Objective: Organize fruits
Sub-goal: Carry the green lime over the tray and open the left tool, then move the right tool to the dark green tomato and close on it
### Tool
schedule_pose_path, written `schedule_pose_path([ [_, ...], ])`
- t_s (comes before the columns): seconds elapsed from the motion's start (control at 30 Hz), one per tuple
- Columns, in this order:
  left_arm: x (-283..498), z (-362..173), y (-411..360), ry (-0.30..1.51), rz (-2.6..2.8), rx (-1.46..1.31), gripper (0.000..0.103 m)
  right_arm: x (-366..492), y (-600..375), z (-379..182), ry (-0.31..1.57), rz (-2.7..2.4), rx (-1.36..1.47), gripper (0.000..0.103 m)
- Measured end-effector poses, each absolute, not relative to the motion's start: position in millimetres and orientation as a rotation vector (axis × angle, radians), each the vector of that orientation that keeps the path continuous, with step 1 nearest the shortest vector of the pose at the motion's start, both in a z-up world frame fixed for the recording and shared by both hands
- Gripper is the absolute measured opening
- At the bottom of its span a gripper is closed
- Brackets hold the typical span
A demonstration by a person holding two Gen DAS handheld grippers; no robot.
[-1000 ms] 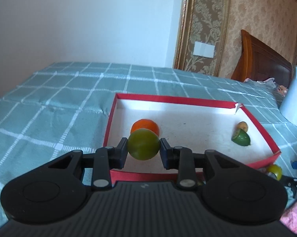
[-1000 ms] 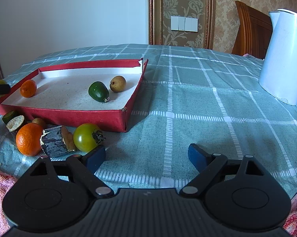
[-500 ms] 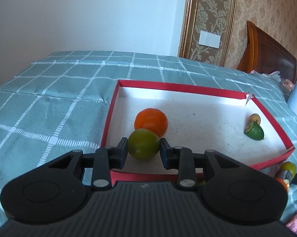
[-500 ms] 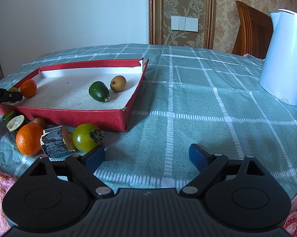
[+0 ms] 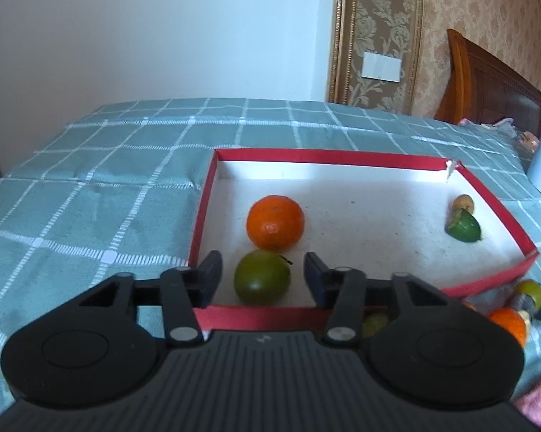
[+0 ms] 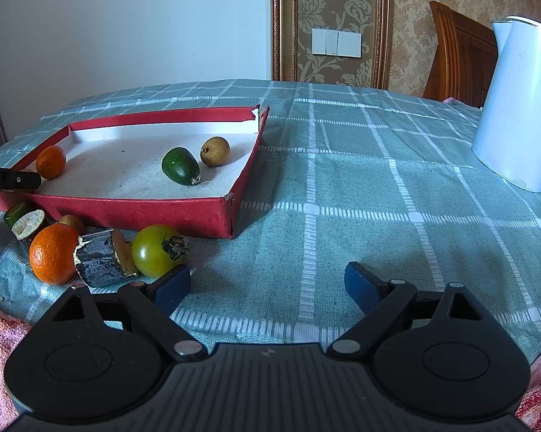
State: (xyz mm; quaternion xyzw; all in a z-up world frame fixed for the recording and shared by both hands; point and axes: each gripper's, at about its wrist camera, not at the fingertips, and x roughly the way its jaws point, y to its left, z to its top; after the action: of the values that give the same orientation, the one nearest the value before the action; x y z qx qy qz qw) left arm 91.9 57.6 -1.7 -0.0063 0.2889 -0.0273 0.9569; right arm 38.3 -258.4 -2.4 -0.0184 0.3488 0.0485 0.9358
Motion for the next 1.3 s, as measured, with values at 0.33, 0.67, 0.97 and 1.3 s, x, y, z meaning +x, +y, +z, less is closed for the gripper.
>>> schedule_pose_path([
  [0.33, 23.0, 7.1, 53.0, 0.433, -0.020, 0.013, 0.071, 38.3, -258.7, -2.1, 0.713, 0.099, -0.038, 0.093],
  [0.67, -10.4, -12.0, 70.1, 0.456, 0.000, -0.046, 0.077, 38.2, -258.8, -1.9, 0.713, 0.099, -0.039, 0.093],
  [0.97, -6.2, -22.3, 74.7, 0.502, -0.034, -0.064, 0.086, 28.4, -253.2, 0.3, 0.657, 0.137, -0.031, 0.094],
  [1.3, -1.0, -24.4, 80.1, 0.542, -0.077, -0.100, 0.094, 28.9, -232.7, 4.0, 0.626, 0.183, -0.116, 0.093],
])
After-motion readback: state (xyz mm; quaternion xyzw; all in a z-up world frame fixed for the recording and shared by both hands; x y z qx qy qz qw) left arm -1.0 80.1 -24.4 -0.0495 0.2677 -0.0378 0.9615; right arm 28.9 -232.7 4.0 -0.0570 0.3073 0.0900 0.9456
